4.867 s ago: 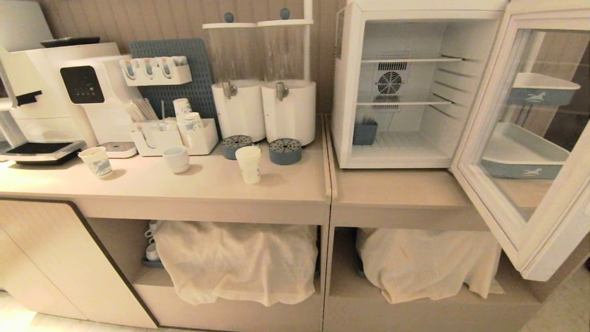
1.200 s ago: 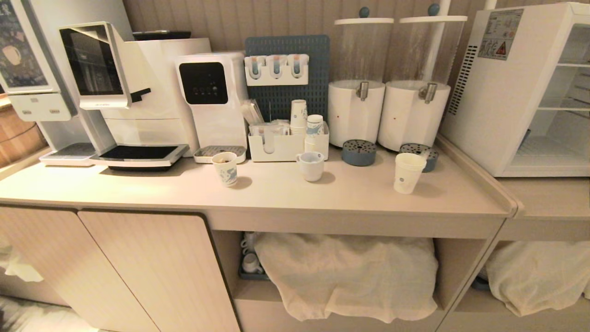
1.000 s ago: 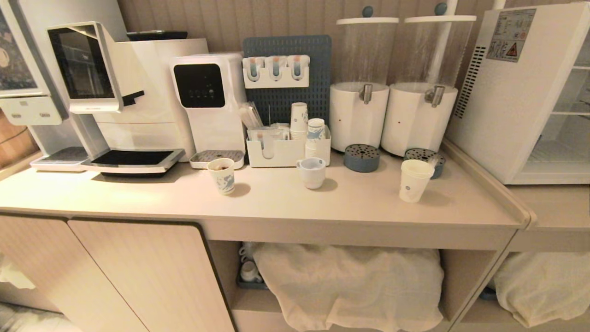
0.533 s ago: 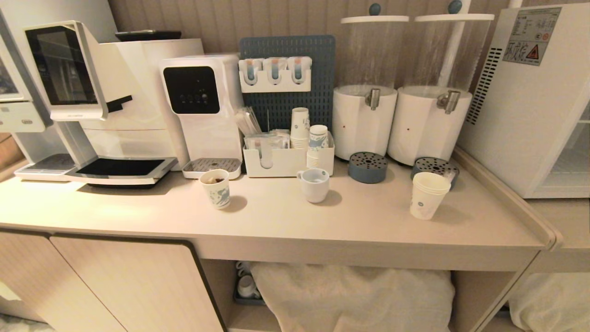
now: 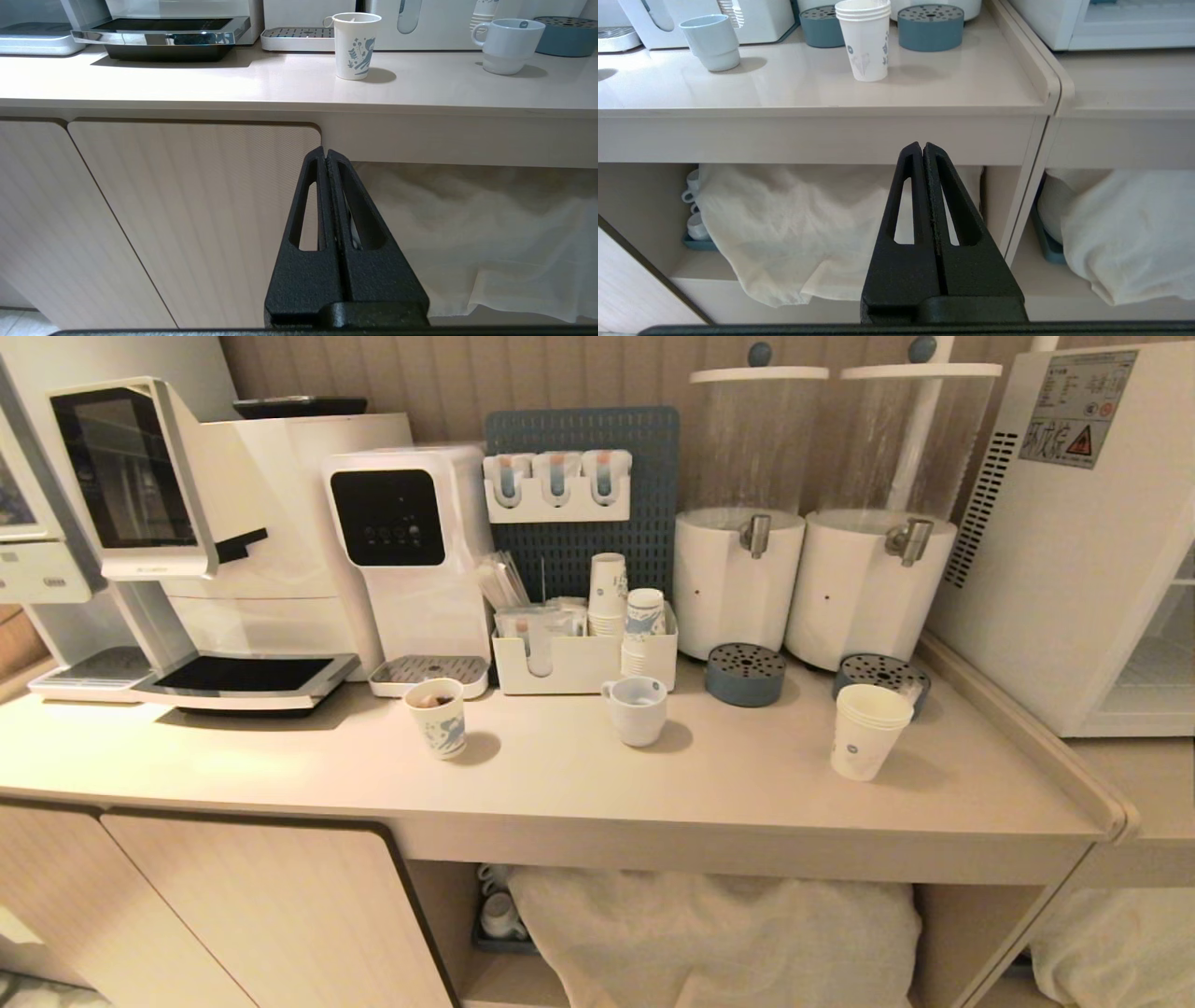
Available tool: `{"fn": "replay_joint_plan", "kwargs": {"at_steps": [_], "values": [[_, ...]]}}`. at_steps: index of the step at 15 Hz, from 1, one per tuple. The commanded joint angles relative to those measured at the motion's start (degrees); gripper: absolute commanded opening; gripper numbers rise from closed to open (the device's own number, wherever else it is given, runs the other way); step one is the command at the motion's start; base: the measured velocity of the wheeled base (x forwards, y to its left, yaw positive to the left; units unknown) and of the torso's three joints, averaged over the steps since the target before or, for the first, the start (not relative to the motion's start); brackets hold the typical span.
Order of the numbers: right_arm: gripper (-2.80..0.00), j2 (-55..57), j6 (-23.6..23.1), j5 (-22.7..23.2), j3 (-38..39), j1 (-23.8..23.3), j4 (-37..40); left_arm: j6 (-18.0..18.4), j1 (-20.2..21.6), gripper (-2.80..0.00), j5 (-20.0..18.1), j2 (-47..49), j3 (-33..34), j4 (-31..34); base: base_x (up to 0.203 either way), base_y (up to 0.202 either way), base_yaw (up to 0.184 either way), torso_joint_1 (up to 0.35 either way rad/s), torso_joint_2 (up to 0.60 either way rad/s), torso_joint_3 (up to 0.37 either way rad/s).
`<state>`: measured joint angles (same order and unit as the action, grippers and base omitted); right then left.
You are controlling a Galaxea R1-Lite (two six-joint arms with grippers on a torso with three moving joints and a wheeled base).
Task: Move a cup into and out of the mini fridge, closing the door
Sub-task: Put the paper cup in the freezer
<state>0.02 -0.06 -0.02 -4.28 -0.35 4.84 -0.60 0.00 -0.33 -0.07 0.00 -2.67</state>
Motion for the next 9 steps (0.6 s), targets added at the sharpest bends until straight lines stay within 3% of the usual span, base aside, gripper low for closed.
{"fn": "replay_joint_plan", "kwargs": {"at_steps": [1, 9], "values": [[-2.8, -0.11, 0.06, 0.02, -0.65, 0.0, 0.17, 0.07, 0.0, -2.8, -0.02, 0.07, 0.88, -0.05, 0.0, 0.0, 0.0, 0.0, 0.0, 0.0], [-2.8, -0.1, 0.97, 0.93, -4.2, 0.0, 4.46, 0.07, 0.0, -2.8, -0.02, 0.07, 0.88, -0.05, 0.0, 0.0, 0.0, 0.0, 0.0, 0.0]]}}
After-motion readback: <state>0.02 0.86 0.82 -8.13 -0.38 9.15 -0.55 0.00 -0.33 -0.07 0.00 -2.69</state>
